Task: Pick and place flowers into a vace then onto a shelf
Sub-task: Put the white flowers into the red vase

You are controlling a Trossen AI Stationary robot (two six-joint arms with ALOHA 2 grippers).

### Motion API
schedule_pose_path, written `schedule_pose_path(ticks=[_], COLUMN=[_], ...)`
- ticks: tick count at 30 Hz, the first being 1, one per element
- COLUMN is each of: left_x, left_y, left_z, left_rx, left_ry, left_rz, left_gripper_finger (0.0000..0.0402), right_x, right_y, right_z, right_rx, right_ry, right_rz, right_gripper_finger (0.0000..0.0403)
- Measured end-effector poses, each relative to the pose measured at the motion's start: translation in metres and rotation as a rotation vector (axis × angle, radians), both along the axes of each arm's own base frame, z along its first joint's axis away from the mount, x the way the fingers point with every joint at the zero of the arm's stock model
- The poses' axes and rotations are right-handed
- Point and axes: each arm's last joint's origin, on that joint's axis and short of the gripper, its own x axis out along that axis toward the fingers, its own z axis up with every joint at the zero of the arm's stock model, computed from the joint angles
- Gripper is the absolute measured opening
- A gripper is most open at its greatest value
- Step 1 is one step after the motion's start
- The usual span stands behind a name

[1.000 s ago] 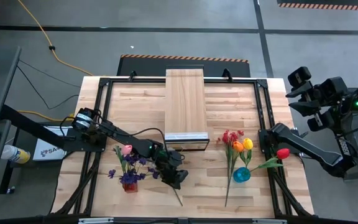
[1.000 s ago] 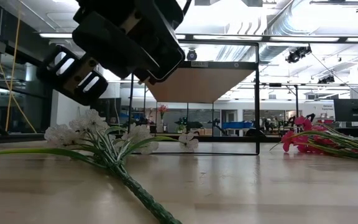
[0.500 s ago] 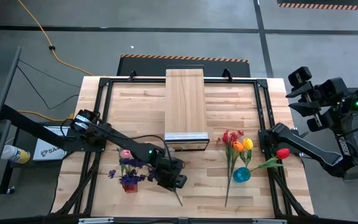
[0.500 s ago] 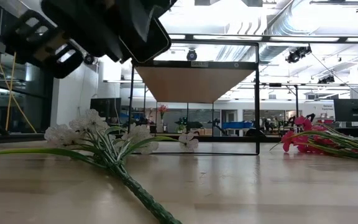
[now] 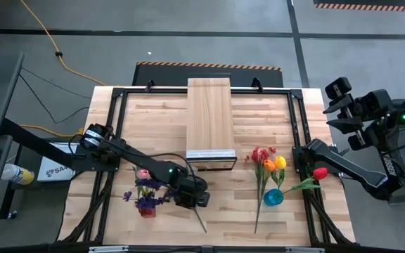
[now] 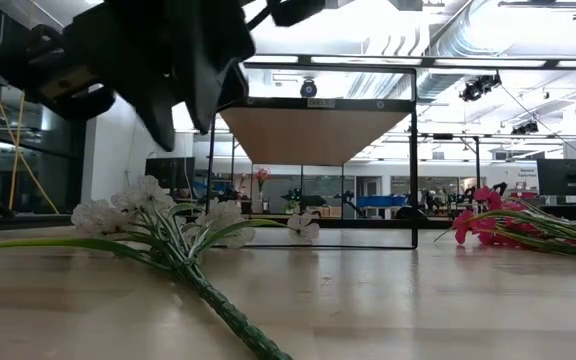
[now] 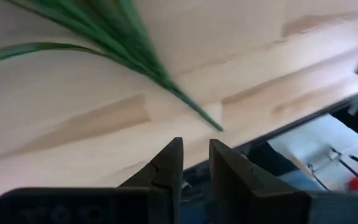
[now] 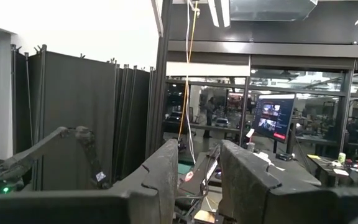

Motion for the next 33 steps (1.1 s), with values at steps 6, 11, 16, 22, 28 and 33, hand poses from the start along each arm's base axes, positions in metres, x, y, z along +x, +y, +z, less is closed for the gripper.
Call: schedule_pose_path(ticks=[6,11,16,22,28,33], left_x=[0.0000,0.0003,0.0004,0.0006,0.0004,0.0004], left_y=[0.0012,0.0018,0.0018,0.0021,0.0020,0.0020], left_z=[-0.0006,-0.0007,-0.0007,-0.0007,-0.0008,-0.0008], left_rx=[0.032,0.049,0.053,0.064,0.069,0.066], left_ry=[-0.005,-0.012,-0.017,-0.024,-0.028,-0.027], left_rz=[0.021,0.032,0.022,0.024,0.010,0.011], left_gripper_finger=[0.0113,0.0113,0.0113,0.0113,0.0113,0.0113], right_x=[0.0000,0.0000,0.0000,0.0000,0.0000,0.0000], right_y=[0.0000,0.0000,0.0000,0.0000,0.0000,0.0001], right_z=[0.0000,0.0000,0.0000,-0.0001,-0.0001,0.0000], right_rx=[-0.003,-0.005,-0.006,-0.006,-0.006,-0.006], right_ry=[-0.001,-0.001,-0.002,-0.002,-0.001,-0.001], right_rz=[-0.001,-0.001,-0.002,-0.001,-0.001,0.000], right_gripper_finger=[0.0114,0.0114,0.0114,0.0114,0.0114,0.0114])
